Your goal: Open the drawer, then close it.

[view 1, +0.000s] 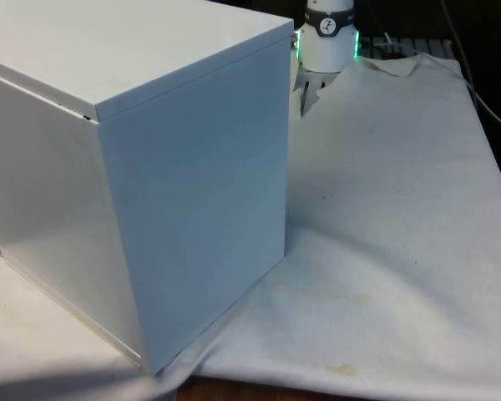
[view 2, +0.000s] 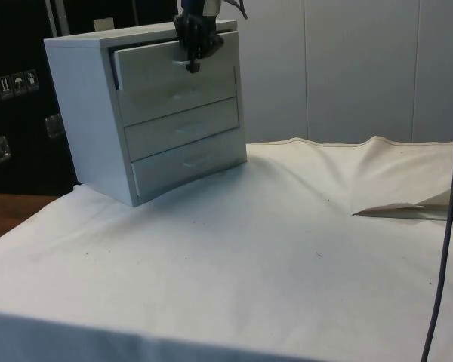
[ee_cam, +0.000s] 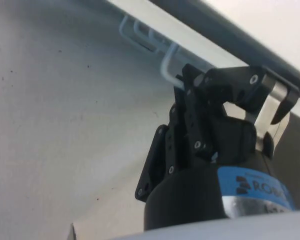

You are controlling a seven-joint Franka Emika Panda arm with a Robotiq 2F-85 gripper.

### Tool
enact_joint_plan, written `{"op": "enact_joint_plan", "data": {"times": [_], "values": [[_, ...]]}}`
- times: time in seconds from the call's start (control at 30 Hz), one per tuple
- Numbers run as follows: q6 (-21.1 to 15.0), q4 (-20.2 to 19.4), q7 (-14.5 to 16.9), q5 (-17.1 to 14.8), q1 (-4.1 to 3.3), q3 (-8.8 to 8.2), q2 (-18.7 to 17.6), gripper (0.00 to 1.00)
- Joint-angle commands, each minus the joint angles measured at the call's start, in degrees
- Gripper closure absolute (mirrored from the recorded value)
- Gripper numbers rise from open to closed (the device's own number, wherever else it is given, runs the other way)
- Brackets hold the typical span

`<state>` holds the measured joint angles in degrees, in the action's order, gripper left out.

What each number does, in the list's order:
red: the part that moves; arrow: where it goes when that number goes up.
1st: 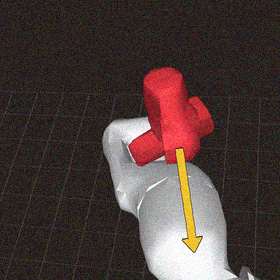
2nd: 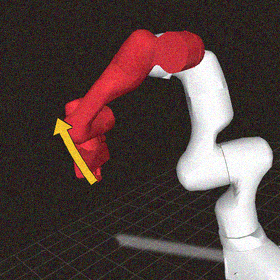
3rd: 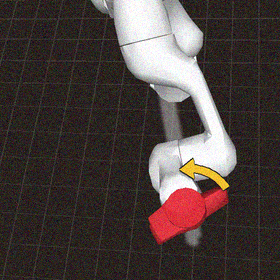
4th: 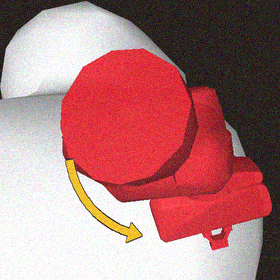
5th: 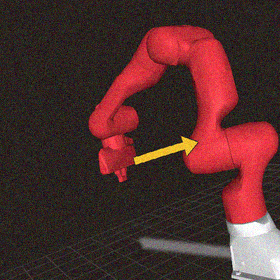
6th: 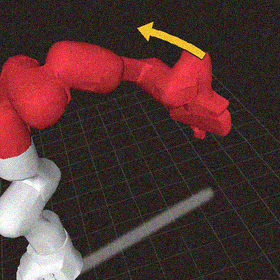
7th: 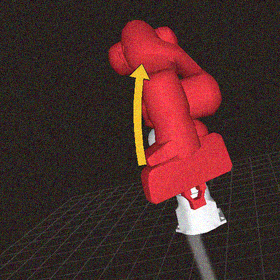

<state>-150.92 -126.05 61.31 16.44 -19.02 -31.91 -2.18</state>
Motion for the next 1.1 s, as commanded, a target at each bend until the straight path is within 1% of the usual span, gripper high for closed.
{"op": "enact_joint_plan", "data": {"times": [0.0, 0.07, 0.1, 0.13, 0.17, 0.2, 0.33, 0.37, 0.4, 0.6, 0.63, 0.67, 0.8, 0.83, 0.9, 1.07], "values": [[0.2, -0.1, -0.2, 0.5, 0.00, -0.06, 0.4, 1.00], [0.8, -0.1, -0.2, 0.7, 0.00, -0.11, 1.1, 1.00], [0.3, 0.1, 0.0, 0.0, 0.00, -0.06, 0.6, 1.00], [1.5, -0.1, -0.2, 0.9, 0.00, -0.11, 2.0, 1.00], [1.5, -0.1, -0.2, 0.9, 0.00, -0.11, 2.0, 1.00], [2.6, -0.2, -0.1, 1.0, 0.00, -0.06, 3.1, 1.00], [4.4, -0.6, 0.1, 1.1, 0.00, 0.11, 5.2, 1.00], [3.6, -0.5, 0.4, 0.0, -0.11, 0.11, 4.1, 1.00], [4.5, -0.7, 0.1, 1.2, 0.00, 0.17, 5.4, 1.00], [4.5, -0.7, 0.1, 1.2, 0.00, 0.17, 5.4, 1.00], [3.8, -0.6, 0.5, 0.0, -0.11, 0.17, 4.4, 1.00], [4.5, -0.7, 0.1, 1.2, 0.00, 0.17, 5.4, 1.00], [4.2, -1.9, -0.8, 2.0, -0.11, 0.40, 6.2, 1.00], [3.9, -0.9, 0.5, -0.1, -0.17, 0.23, 4.5, 1.00], [3.9, -0.9, 0.4, -0.2, -0.23, 0.23, 4.4, 1.00], [3.2, -3.0, -0.9, 1.4, -0.23, 0.52, 5.9, 1.00]]}}
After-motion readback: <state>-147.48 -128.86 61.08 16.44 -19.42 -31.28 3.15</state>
